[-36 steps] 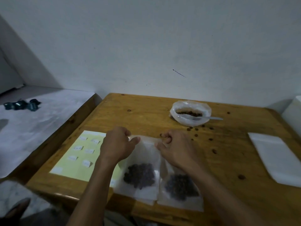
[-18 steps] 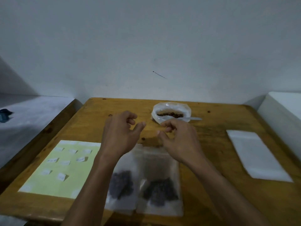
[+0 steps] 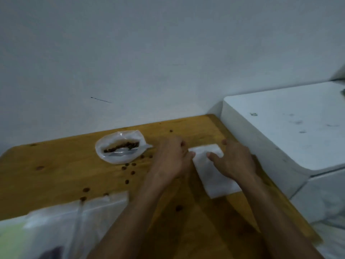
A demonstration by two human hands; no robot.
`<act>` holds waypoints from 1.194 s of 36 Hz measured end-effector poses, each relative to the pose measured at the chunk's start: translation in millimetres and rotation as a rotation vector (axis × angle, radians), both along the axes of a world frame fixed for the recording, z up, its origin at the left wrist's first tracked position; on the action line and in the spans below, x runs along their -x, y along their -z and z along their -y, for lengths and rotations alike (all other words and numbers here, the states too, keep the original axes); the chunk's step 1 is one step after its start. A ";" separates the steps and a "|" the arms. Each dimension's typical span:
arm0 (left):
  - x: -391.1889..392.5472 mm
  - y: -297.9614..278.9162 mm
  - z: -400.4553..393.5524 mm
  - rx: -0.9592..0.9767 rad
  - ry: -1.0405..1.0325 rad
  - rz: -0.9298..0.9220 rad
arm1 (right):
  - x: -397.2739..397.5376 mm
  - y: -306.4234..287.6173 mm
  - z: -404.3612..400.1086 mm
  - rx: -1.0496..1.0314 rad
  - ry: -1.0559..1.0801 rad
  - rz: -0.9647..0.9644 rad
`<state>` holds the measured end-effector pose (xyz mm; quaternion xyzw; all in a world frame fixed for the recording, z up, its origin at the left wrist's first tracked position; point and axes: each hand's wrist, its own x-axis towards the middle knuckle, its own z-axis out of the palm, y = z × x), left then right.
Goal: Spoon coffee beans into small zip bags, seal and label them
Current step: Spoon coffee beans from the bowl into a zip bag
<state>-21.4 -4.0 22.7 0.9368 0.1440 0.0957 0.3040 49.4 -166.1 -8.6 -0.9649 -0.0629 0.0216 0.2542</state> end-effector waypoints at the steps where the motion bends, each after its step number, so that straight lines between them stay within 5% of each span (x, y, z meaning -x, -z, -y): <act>1: -9.5 7.5 5.3 -0.018 0.014 -0.020 | -1.0 4.1 4.1 -0.003 -0.004 -0.024; 13: -28.1 43.3 15.6 -0.090 0.128 -0.225 | 0.3 30.4 10.3 -0.180 0.061 0.043; 19: -22.2 46.5 8.8 0.002 0.127 -0.207 | 8.8 16.1 14.7 -0.471 0.093 0.015; 22: -15.3 36.1 4.7 0.193 0.053 -0.112 | 13.0 2.4 20.4 -0.703 0.040 -0.093; 27: 2.4 1.6 -1.2 0.818 -0.048 0.057 | 24.0 -26.8 15.4 -1.018 -0.093 -0.254; 29: 12.9 -7.8 -10.0 0.874 -0.029 0.144 | 29.5 -34.4 6.6 -1.051 -0.164 -0.300; 37: 68.8 -43.6 -72.1 0.403 0.079 0.213 | 45.5 -60.2 -51.6 -0.928 -0.471 -0.202; 43: 102.1 -60.8 -99.5 0.068 -0.373 0.502 | 70.4 -78.3 -116.6 -0.939 -0.538 -0.012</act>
